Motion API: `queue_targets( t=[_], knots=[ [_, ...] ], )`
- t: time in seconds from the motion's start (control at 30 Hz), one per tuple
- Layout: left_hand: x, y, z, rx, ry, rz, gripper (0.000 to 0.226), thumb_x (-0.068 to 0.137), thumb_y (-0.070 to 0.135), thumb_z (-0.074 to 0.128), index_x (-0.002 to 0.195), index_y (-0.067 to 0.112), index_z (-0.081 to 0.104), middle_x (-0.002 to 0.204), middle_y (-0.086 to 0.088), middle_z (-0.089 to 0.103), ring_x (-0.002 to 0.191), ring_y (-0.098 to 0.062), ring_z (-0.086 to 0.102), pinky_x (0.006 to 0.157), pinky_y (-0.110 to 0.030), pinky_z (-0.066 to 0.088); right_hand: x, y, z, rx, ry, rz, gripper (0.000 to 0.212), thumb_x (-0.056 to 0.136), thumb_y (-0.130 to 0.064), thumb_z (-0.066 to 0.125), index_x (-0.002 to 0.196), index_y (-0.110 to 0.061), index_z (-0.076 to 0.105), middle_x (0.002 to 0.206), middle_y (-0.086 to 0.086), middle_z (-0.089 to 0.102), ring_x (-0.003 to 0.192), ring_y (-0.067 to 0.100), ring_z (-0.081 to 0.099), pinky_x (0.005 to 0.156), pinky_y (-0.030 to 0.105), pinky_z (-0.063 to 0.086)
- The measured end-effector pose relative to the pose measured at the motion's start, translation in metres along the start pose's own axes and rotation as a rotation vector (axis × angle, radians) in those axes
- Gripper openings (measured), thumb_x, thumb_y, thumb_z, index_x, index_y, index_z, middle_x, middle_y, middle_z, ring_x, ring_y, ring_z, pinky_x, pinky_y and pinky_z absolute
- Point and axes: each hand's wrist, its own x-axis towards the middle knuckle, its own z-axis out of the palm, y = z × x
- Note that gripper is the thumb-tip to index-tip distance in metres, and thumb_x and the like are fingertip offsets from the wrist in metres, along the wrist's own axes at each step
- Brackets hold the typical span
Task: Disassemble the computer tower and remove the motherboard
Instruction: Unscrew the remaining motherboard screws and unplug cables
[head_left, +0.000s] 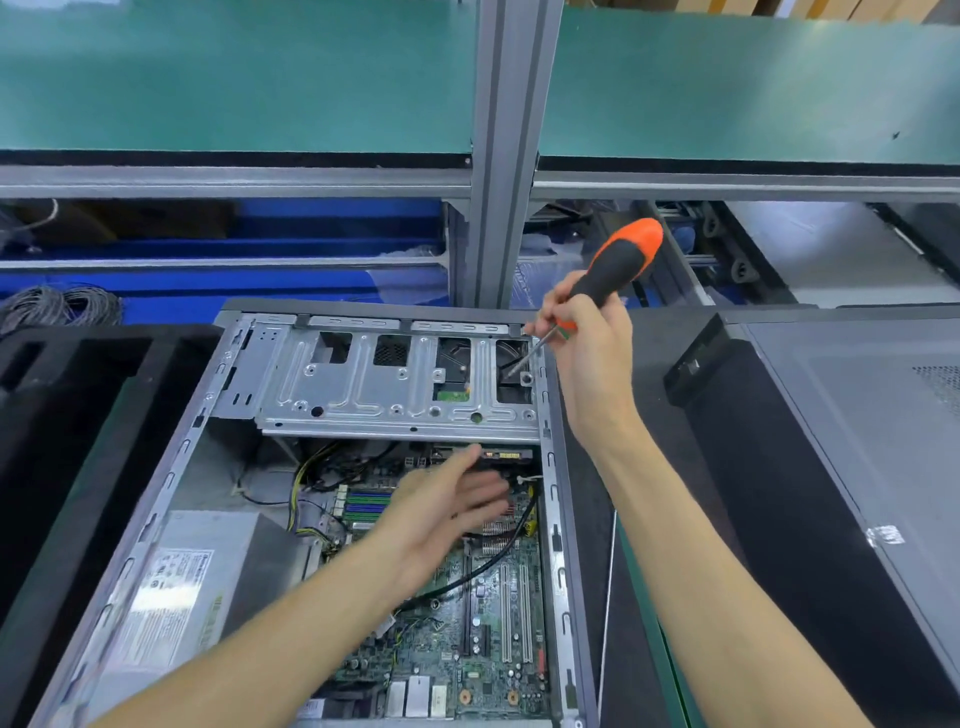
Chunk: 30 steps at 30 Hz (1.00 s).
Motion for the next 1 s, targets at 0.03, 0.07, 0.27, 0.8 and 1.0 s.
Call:
queue_targets(
  t=[0.03,0.07,0.27,0.8,1.0],
  knots=[
    [-0.001,0.000,0.002,-0.031,0.027,0.070,0.052,0.083,0.023,0.073,0.124,-0.003,0.054,0.112,-0.021,0.070,0.101,-0.030,0.071,0.103,-0.049,0.048,-0.001,0.002,0.001,-0.015,-0.003,-0.006,0.020,0.084,0.005,0.044,0.083,-0.014,0.052,0.069,-0.003,0.053,0.061,0.014,0.049,0.071,0.034,0.048],
    [-0.002,-0.001,0.004,-0.050,0.057,0.114,0.052,0.081,0.019,0.074,0.123,-0.005,0.054,0.113,-0.022,0.070,0.101,-0.029,0.071,0.105,-0.049,0.046,-0.001,0.003,0.002,-0.026,-0.006,-0.011,0.022,0.084,0.006,0.044,0.083,-0.014,0.053,0.070,-0.003,0.054,0.062,0.015,0.049,0.070,0.033,0.046],
    [-0.006,-0.010,0.013,-0.062,0.121,0.199,0.029,0.092,0.009,0.066,0.114,-0.009,0.059,0.103,-0.021,0.073,0.094,-0.028,0.073,0.082,-0.033,0.060,-0.005,-0.003,0.002,0.043,-0.013,-0.051,0.016,0.080,0.003,0.045,0.082,-0.011,0.052,0.070,0.000,0.052,0.058,0.016,0.047,0.065,0.031,0.040],
    [-0.006,0.007,-0.001,0.249,-0.082,-0.013,0.038,0.095,0.028,0.063,0.116,-0.004,0.062,0.101,-0.019,0.074,0.096,-0.030,0.073,0.089,-0.044,0.057,-0.017,0.004,0.029,0.220,-0.197,0.037,0.013,0.077,0.001,0.044,0.084,-0.010,0.048,0.067,0.002,0.049,0.056,0.018,0.042,0.059,0.025,0.038],
    [-0.020,0.011,-0.012,0.732,-0.275,0.021,0.030,0.099,0.029,0.058,0.097,0.004,0.073,0.090,-0.013,0.076,0.087,-0.025,0.075,0.081,-0.033,0.060,-0.025,0.030,0.047,0.121,-0.255,0.114,0.013,0.078,-0.001,0.045,0.086,-0.010,0.047,0.069,0.001,0.048,0.058,0.019,0.039,0.061,0.029,0.034]
  ],
)
